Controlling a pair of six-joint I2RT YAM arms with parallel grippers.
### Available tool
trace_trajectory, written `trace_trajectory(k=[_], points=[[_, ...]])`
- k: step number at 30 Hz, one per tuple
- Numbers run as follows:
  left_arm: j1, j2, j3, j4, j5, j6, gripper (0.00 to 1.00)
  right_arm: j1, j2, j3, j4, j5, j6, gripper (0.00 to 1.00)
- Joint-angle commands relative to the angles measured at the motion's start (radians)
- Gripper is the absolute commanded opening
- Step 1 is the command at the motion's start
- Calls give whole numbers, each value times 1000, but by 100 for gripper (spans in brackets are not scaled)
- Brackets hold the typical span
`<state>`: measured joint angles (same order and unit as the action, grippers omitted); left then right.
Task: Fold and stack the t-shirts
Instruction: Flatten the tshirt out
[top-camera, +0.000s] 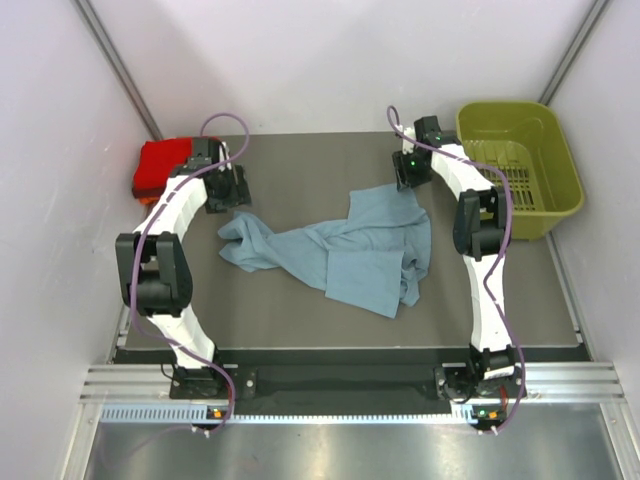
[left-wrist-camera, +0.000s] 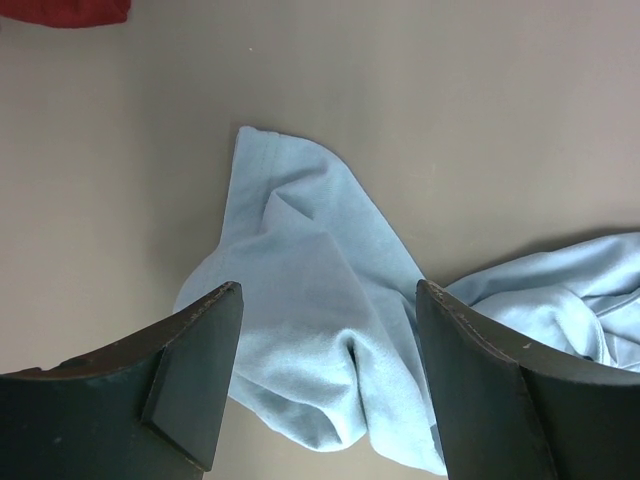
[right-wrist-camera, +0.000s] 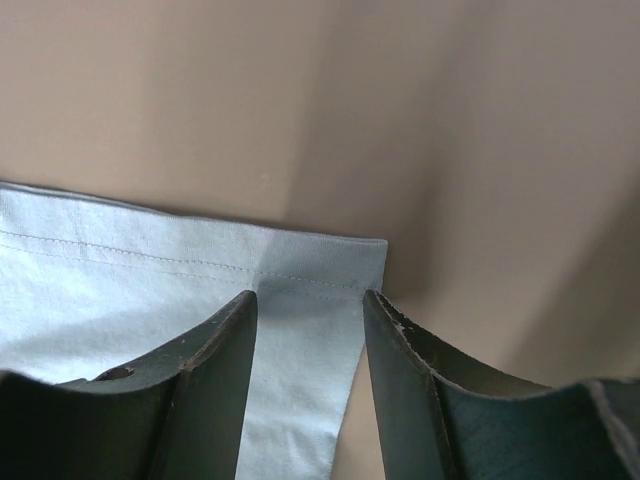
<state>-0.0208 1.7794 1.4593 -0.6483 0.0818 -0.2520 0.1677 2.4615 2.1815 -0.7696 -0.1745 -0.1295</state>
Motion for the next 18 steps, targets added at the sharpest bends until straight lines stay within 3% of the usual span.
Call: trace_trajectory(k=[1, 18], points=[[-1, 29, 12, 41, 13, 3, 74, -17, 5, 18, 30, 70, -5, 48], [-11, 204, 58, 29, 36, -7, 74, -45, -29, 11, 35, 101, -18, 47]])
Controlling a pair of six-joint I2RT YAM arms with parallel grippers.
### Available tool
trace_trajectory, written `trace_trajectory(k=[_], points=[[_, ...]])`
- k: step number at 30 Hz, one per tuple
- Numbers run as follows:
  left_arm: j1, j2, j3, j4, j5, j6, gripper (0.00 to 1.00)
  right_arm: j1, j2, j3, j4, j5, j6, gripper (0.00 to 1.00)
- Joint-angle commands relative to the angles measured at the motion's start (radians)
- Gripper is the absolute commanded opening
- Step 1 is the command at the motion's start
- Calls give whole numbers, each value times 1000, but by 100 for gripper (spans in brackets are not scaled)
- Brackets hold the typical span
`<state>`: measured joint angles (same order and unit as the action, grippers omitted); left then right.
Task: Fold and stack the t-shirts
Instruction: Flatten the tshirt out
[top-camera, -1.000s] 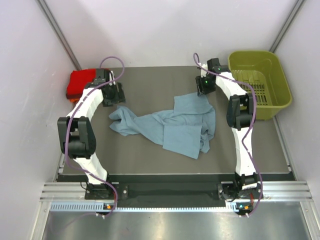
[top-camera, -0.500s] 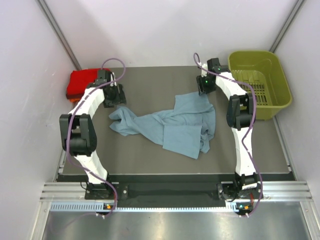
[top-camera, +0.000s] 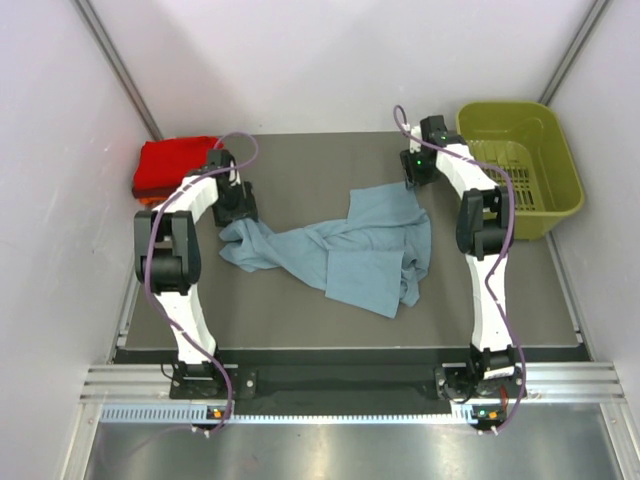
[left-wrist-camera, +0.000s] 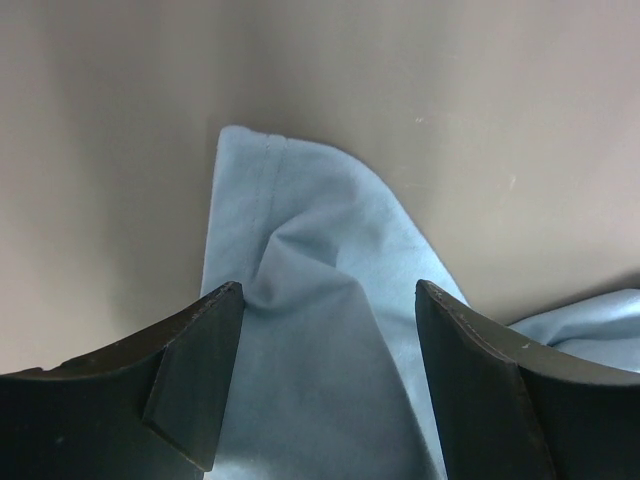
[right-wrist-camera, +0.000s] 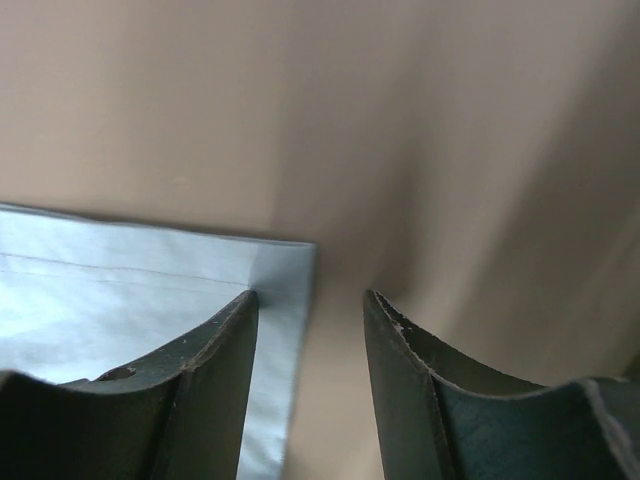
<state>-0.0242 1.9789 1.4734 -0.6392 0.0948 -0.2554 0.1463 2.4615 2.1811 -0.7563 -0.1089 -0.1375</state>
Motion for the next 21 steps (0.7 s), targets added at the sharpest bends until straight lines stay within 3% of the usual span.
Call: trace_trajectory(k=[1, 17, 20, 21], points=[[-11, 9, 47, 18, 22, -5, 74, -24, -32, 12, 23, 25, -8, 47], [-39, 14, 59, 9, 5, -1, 74, 18, 48, 22, -18, -130, -8, 46], [-40, 3, 56, 6, -1, 7, 74, 25, 60, 28, -18, -146, -8, 33], [-42, 0, 54, 6, -9, 7, 74, 29, 63, 26, -20, -147, -10, 24]])
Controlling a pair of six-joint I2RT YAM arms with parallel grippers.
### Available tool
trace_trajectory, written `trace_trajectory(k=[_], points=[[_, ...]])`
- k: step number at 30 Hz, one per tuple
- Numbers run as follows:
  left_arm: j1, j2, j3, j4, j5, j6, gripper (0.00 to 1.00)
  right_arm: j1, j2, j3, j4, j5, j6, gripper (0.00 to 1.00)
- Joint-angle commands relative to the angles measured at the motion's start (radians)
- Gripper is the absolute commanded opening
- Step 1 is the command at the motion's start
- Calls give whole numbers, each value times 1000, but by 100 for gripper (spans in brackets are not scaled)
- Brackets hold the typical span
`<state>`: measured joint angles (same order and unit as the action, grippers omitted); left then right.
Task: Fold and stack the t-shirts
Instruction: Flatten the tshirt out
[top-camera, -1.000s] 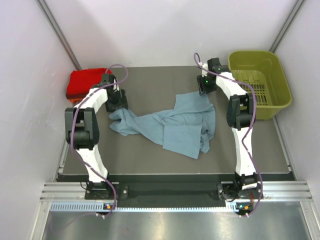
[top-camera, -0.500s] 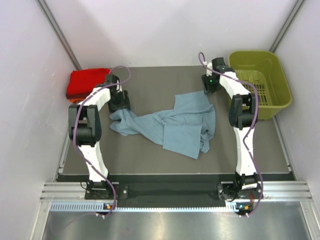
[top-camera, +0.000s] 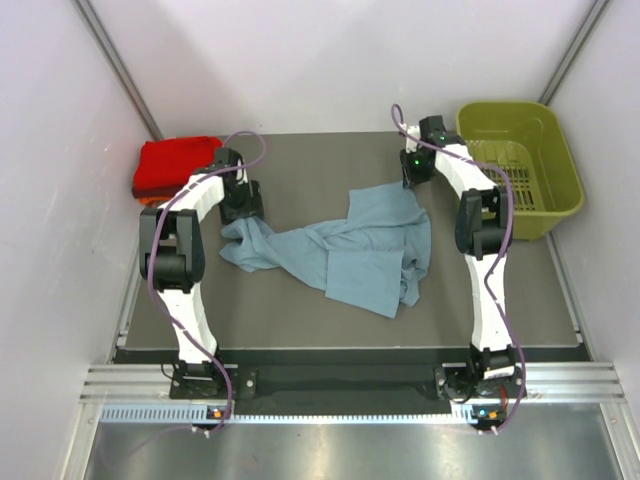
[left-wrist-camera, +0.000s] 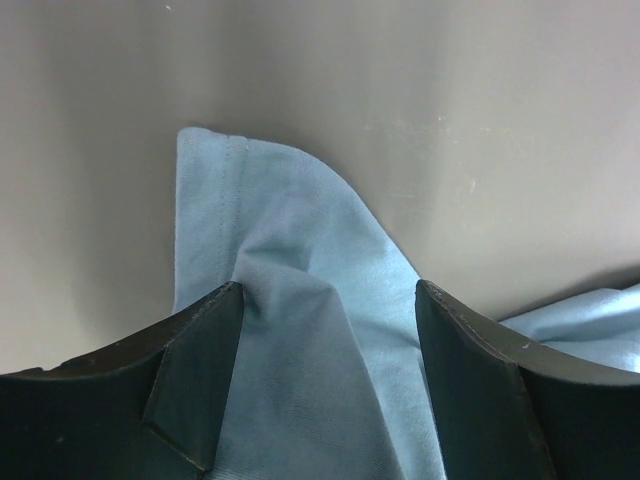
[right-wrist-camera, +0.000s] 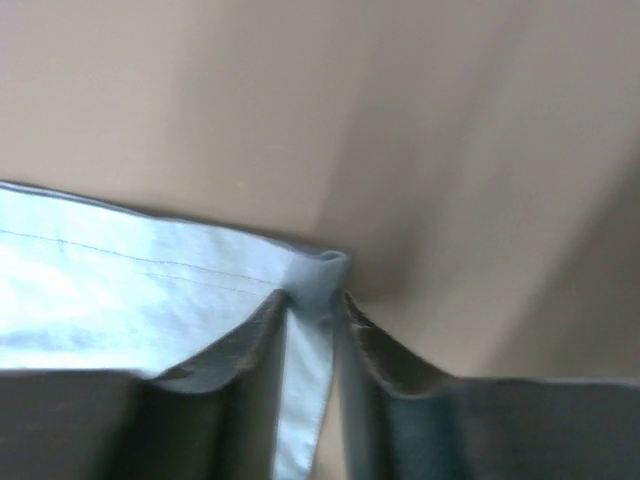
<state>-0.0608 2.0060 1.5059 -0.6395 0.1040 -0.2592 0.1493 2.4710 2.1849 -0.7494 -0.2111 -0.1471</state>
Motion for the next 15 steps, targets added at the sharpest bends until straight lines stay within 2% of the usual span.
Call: trace_trajectory(k=[1, 3, 6, 11, 15], points=[[-5, -33, 17, 4, -20, 12, 74, 29, 55, 32, -30, -47, -2, 20], [-7, -39, 11, 8, -24, 14, 74, 29, 57, 32, -33, -45, -3, 8], [-13, -49, 2, 12, -33, 17, 75, 29, 52, 27, -33, -51, -3, 0], [-20, -59, 17, 15, -64, 38, 75, 26, -21, 30, -22, -13, -5, 0], [-19, -10, 98, 31, -134, 87, 76, 27, -107, 82, -1, 7, -14, 0]])
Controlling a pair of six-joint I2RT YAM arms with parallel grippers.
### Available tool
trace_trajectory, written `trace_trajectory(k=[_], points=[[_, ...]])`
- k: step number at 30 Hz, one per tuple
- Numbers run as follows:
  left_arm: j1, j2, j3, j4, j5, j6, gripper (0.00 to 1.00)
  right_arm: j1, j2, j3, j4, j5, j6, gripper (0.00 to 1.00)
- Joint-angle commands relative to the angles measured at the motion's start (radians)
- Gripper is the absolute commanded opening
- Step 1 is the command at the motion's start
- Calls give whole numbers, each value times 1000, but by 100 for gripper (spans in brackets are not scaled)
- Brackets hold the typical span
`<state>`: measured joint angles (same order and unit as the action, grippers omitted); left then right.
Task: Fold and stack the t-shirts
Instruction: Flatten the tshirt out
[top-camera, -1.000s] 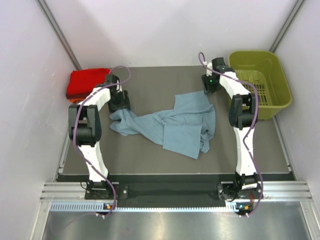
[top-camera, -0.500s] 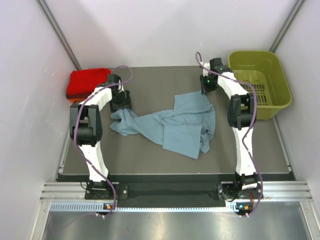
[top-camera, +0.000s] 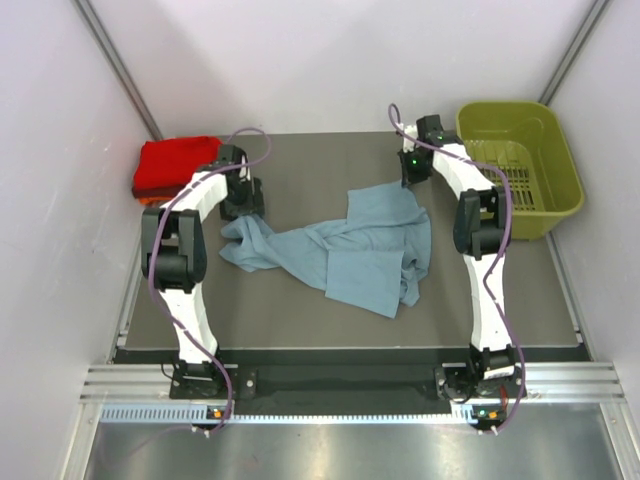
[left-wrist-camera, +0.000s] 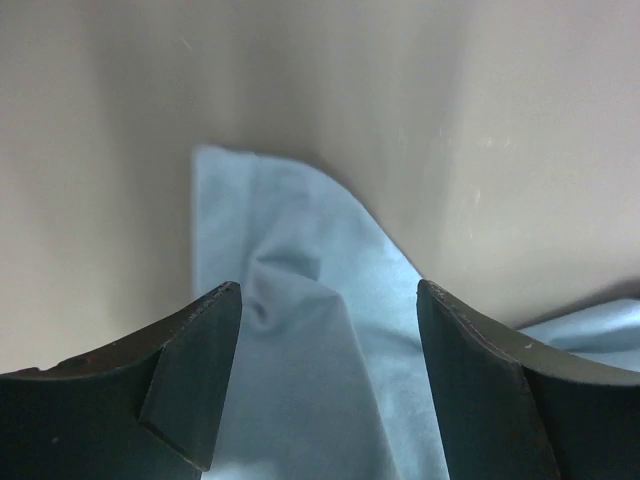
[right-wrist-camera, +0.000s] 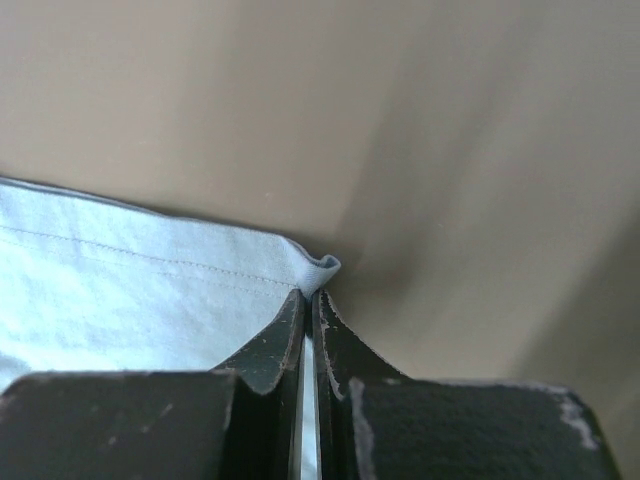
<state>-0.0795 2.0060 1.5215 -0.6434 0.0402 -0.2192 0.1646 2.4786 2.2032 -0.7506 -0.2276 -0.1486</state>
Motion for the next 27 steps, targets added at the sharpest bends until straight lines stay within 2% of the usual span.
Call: trace_trajectory(k=[1, 4, 8, 16, 17, 18, 19, 20, 23, 26, 27], points=[[0, 23, 133, 30, -79, 63, 76, 13, -130, 93, 8, 20, -14, 0], [0, 79, 213, 10, -91, 83, 79, 18, -197, 140, 23, 19, -16, 0], [-5, 83, 217, -22, -69, 73, 80, 36, -267, 171, 34, 13, -19, 0], [-6, -134, -33, -99, -60, 9, 75, 53, -391, 145, 22, -9, 6, 0], [-6, -151, -49, -107, -56, 4, 70, 53, -397, 144, 22, -6, 4, 0], [-8, -176, -78, -110, -45, -2, 57, 55, -405, 145, 23, -4, 4, 0], [-8, -185, -89, -111, -45, -8, 15, 55, -417, 147, 23, 2, 1, 0], [-8, -191, -98, -111, -45, -19, 0, 55, -422, 150, 25, 4, -2, 0], [-8, -185, -81, -90, 10, -23, 0, 53, -434, 162, 28, 25, -17, 0], [-8, -152, 35, -53, -11, -17, 0, 52, -431, 181, 42, 60, -32, 0], [-8, -124, 119, -44, -11, -8, 0, 50, -428, 187, 46, 69, -35, 0]])
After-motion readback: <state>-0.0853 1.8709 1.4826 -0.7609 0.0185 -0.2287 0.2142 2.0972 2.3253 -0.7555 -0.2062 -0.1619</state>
